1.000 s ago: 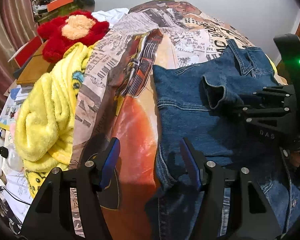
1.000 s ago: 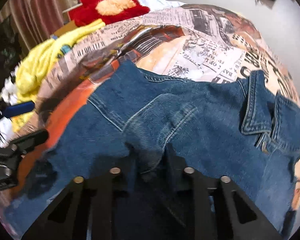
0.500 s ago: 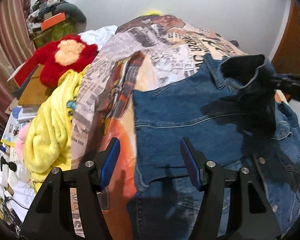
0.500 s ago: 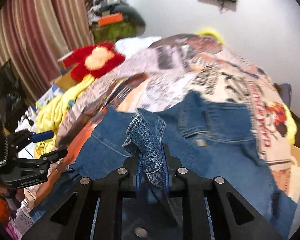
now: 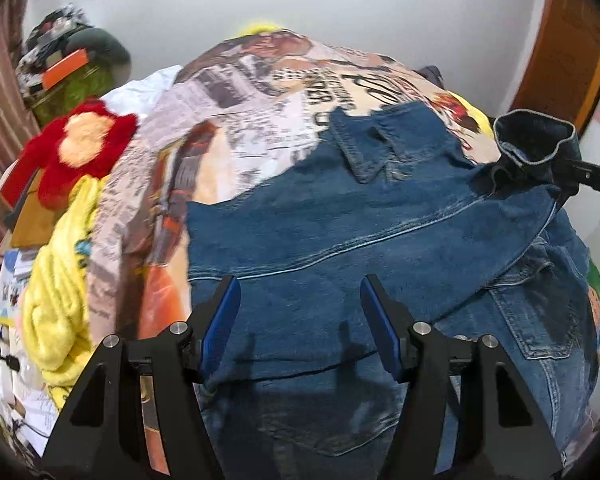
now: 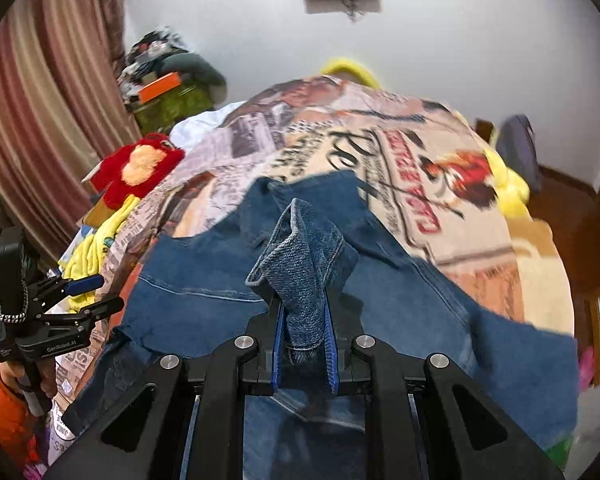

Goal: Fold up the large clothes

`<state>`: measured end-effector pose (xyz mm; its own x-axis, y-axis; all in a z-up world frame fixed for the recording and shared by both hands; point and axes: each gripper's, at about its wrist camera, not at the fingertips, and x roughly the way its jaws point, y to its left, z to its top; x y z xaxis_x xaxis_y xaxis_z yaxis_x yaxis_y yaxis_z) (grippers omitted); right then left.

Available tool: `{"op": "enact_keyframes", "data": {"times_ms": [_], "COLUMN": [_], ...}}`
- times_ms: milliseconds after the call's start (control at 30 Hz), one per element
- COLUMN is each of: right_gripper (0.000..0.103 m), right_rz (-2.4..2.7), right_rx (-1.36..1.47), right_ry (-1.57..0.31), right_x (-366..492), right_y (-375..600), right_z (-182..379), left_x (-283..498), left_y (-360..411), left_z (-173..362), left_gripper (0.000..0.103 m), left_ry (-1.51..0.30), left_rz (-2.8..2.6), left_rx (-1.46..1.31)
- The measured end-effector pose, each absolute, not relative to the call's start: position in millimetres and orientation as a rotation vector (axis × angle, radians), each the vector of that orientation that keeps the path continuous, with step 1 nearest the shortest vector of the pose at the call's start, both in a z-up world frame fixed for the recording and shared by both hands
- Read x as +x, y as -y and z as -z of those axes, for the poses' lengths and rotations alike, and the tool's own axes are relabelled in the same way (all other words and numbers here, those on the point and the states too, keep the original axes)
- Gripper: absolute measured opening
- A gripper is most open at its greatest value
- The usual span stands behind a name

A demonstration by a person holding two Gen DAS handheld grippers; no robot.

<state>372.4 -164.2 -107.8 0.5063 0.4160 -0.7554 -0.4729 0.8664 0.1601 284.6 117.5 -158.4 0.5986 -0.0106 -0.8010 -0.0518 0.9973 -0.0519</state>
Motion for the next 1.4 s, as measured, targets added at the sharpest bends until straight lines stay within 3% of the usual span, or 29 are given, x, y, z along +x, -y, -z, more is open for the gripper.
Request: {"op": "enact_keyframes", "data": {"times_ms": [467,900,1100,1400], "right_gripper": [0.015,0.016,0.016,0.016], "right_rz": [-0.410,-0.222,-0.208,-0.181], "right_rx": [-0.047,-0.265,-0.257,-0.126], "right_ry": [-1.028,-1.044,-1.121,-1.029], "right_x": [366,362,357,356], "right_y": [216,233,263,306], "right_z": [182,193,212,175], "left_x": [318,311,312,316], "left_y": [-60,-56,-56,-44], "left_z": [223,227,227,186], "left_gripper": [0.066,0.069,0.069,0.068], "left_ry": [-1.075,-1.053,-1.056,-0.992], "left_rz": [0.080,0.059,0.056,0.068], "left_rx": [-0.015,0.040,0.045,0.089]}}
